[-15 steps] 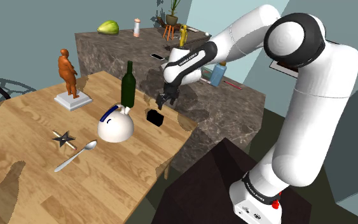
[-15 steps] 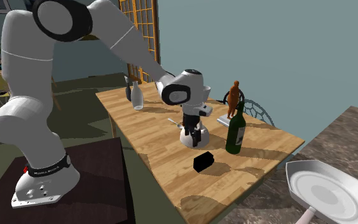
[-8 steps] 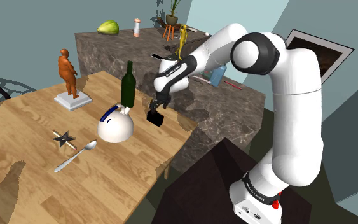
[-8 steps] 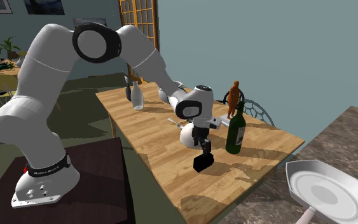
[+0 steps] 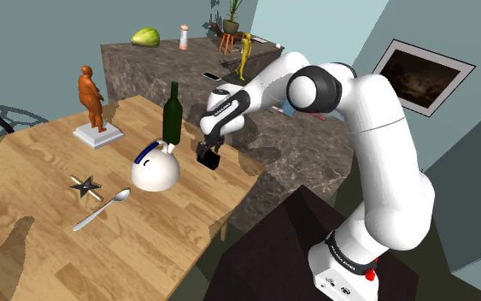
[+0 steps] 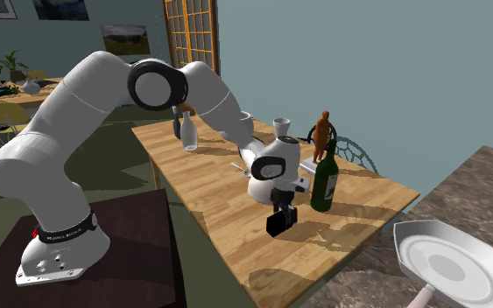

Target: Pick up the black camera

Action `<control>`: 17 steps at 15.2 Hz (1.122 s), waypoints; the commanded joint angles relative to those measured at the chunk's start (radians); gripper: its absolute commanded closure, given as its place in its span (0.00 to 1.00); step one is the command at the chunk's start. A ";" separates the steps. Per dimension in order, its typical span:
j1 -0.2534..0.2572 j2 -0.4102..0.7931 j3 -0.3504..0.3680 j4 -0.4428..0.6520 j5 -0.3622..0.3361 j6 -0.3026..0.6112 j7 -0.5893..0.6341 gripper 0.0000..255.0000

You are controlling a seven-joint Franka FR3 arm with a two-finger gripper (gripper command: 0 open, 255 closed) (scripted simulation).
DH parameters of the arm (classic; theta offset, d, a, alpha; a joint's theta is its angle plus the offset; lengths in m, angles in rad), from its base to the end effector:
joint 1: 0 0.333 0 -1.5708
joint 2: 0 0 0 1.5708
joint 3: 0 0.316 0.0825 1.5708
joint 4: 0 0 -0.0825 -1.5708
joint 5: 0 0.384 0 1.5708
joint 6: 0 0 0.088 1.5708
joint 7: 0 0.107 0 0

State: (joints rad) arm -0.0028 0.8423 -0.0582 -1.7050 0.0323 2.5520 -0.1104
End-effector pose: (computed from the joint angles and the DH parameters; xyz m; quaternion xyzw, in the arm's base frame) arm 0.6618 -0.0379 0.1041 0.9997 0.0211 0.0021 0.0129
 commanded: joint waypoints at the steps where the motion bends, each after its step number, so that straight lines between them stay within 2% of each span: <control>1: -0.002 0.023 0.001 0.013 0.001 0.011 -0.001 0.00; 4: -0.003 0.042 0.002 0.022 0.001 0.021 -0.001 0.00; 5: -0.003 0.043 0.002 0.022 0.001 0.021 -0.002 1.00; 14: -0.003 0.043 0.002 0.023 0.001 0.021 -0.001 1.00; 17: -0.001 0.006 0.000 0.005 0.000 0.002 -0.001 1.00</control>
State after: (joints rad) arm -0.0039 0.8597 -0.0574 -1.6964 0.0328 2.5609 -0.1112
